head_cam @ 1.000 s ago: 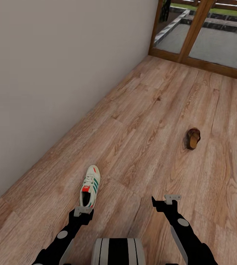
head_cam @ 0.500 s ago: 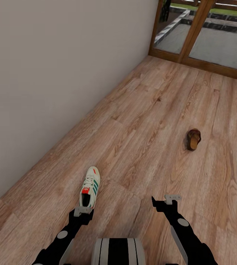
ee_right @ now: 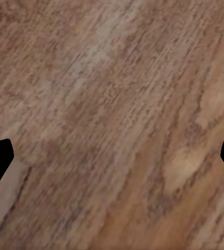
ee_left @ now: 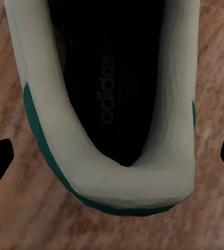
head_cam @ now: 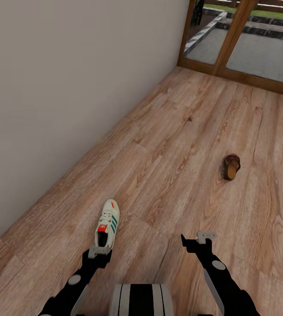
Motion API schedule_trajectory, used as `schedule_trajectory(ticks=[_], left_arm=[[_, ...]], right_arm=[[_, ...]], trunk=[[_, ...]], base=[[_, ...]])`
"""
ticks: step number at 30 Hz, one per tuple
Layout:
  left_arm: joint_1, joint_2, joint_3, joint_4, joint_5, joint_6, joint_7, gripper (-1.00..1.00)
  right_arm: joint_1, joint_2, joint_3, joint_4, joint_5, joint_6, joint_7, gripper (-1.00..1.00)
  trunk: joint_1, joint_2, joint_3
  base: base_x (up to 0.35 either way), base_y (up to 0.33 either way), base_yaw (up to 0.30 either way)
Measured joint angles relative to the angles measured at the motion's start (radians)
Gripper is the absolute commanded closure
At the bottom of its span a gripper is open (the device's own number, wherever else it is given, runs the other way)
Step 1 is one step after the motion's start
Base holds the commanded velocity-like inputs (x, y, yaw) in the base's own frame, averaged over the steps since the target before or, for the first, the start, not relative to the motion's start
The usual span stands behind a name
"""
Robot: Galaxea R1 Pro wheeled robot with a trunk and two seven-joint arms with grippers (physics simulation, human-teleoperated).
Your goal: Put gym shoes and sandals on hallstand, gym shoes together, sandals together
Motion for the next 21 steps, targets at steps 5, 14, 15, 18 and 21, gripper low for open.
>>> schedule_trajectory(ticks=[5, 14, 15, 18, 21], left_arm=[[0.000, 0.000, -0.001, 0.000, 0.000, 0.000, 0.000, -1.00], [0.000, 0.000, -0.001, 0.000, 0.000, 0.000, 0.000, -1.00], [0.000, 0.000, -0.001, 0.000, 0.000, 0.000, 0.000, 1.00], [0.000, 0.000, 0.000, 0.000, 0.001, 0.000, -0.001, 1.00], [0.000, 0.000, 0.000, 0.000, 0.001, 0.000, -0.001, 1.00]], right_arm=[[0.000, 0.000, 0.000, 0.000, 0.000, 0.000, 0.000, -1.00], [0.000, 0.000, 0.000, 0.000, 0.000, 0.000, 0.000, -1.00], [0.000, 0.000, 0.000, 0.000, 0.000, 0.000, 0.000, -1.00], [0.000, 0.000, 0.000, 0.000, 0.000, 0.000, 0.000, -1.00], [0.000, 0.000, 0.000, 0.000, 0.000, 0.000, 0.000, -1.00]], trunk=[[0.000, 0.000, 0.000], [0.000, 0.000, 0.000], [0.000, 0.000, 0.000], [0.000, 0.000, 0.000], [0.000, 0.000, 0.000]], base=[[0.071, 0.000, 0.000], [0.009, 0.000, 0.000], [0.000, 0.000, 0.000], [0.000, 0.000, 0.000], [0.000, 0.000, 0.000]])
